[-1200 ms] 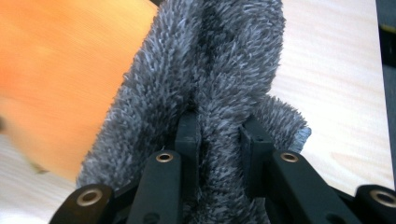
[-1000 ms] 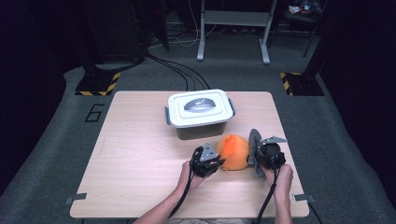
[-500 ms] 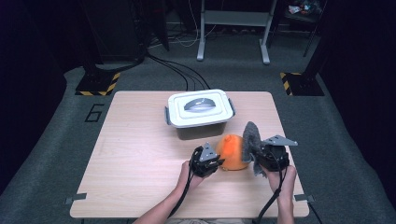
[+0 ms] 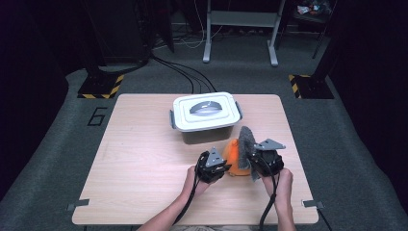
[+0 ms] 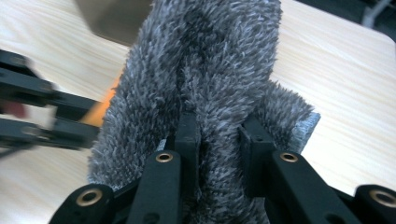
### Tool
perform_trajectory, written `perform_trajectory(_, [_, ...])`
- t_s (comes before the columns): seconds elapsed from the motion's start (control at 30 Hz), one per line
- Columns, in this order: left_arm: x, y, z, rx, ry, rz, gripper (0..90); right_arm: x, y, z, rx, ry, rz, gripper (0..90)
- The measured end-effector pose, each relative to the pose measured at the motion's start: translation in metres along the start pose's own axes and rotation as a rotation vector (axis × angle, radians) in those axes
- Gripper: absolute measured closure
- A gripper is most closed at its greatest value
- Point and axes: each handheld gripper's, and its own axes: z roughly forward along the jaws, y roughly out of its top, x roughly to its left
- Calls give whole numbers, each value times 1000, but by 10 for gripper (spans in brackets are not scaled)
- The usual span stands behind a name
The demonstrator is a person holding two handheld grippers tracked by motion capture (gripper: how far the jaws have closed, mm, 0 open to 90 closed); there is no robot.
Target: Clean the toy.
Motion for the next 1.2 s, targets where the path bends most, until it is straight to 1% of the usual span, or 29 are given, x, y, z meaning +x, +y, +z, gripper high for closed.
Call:
perform_trajectory(0.03, [0,0,0,4,-4,-4,788,-4,-2,2,7,-12,8,728])
perform_trajectory(0.1, [0,0,0,2,-3,-5,786,-12,-8,7,24,-11,36,728])
perform_trajectory(0.13, [-1,0,0,4,-4,-5,784,-16,-10,10,29,-11,41,728])
perform_trajectory(0.2, [-1,0,0,5,-6,-6,780,-19,-14,13,35,-5,57,729])
perform_trajectory(0.3, [-1,0,0,3,-2,-6,770,-23,-17,15,47,-10,73,730])
perform_trajectory(0.37, [0,0,1,-2,2,-8,752,-24,-18,16,49,-8,71,731])
perform_trajectory(0.4, [0,0,1,-5,7,-6,725,-24,-19,17,49,-5,71,733])
perform_trajectory(0.43, [0,0,0,-6,2,-16,700,-23,-19,18,53,-13,74,733])
perform_trajectory(0.47, [0,0,0,-6,2,-16,654,-23,-19,18,55,-14,71,734])
perform_trajectory(0.5, [1,-1,-1,-8,11,-29,601,-24,-19,19,55,-17,73,734])
perform_trajectory(0.53, [1,-2,-1,-8,23,-32,558,-24,-19,19,57,-15,78,734])
perform_trajectory(0.57, [1,-4,-1,-5,34,-43,506,-24,-19,20,59,-20,84,735])
perform_trajectory(0.6, [2,-6,-1,-8,34,-54,472,-24,-19,20,70,-24,85,735])
perform_trajectory(0.63, [2,-8,-2,-9,34,-74,452,-25,-19,20,66,-19,89,735])
perform_trajectory(0.67, [2,-8,-2,-9,34,-74,429,-25,-20,21,63,-17,88,735])
perform_trajectory(0.7, [5,-11,-2,-23,37,-102,424,-25,-20,20,67,-20,91,735])
perform_trajectory(0.77, [5,-12,-1,-28,26,-127,421,-25,-21,20,67,-21,91,735])
perform_trajectory(0.8, [4,-13,0,-27,19,-134,424,-26,-21,20,67,-20,92,735])
perform_trajectory(0.83, [3,-13,1,-23,18,-131,435,-26,-21,21,67,-20,94,735])
perform_trajectory(0.87, [2,-14,3,-27,20,-139,455,-26,-21,21,67,-23,92,735])
perform_trajectory(0.93, [1,-13,5,-28,24,-131,503,-26,-21,21,67,-20,93,735])
perform_trajectory(1.0, [0,-13,5,-34,14,-138,546,-26,-21,20,68,-28,93,735])
perform_trajectory(1.03, [0,-13,5,-41,19,-128,571,-26,-22,20,67,-27,92,735])
perform_trajectory(1.07, [0,-12,5,-42,17,-127,590,-27,-22,21,62,-24,90,735])
perform_trajectory(1.1, [-1,-11,5,-46,14,-132,613,-27,-22,20,63,-24,91,735])
perform_trajectory(1.13, [0,-11,5,-42,17,-116,635,-27,-23,20,65,-26,99,735])
perform_trajectory(1.2, [0,-10,6,-51,21,-110,679,-28,-23,20,61,-22,93,735])
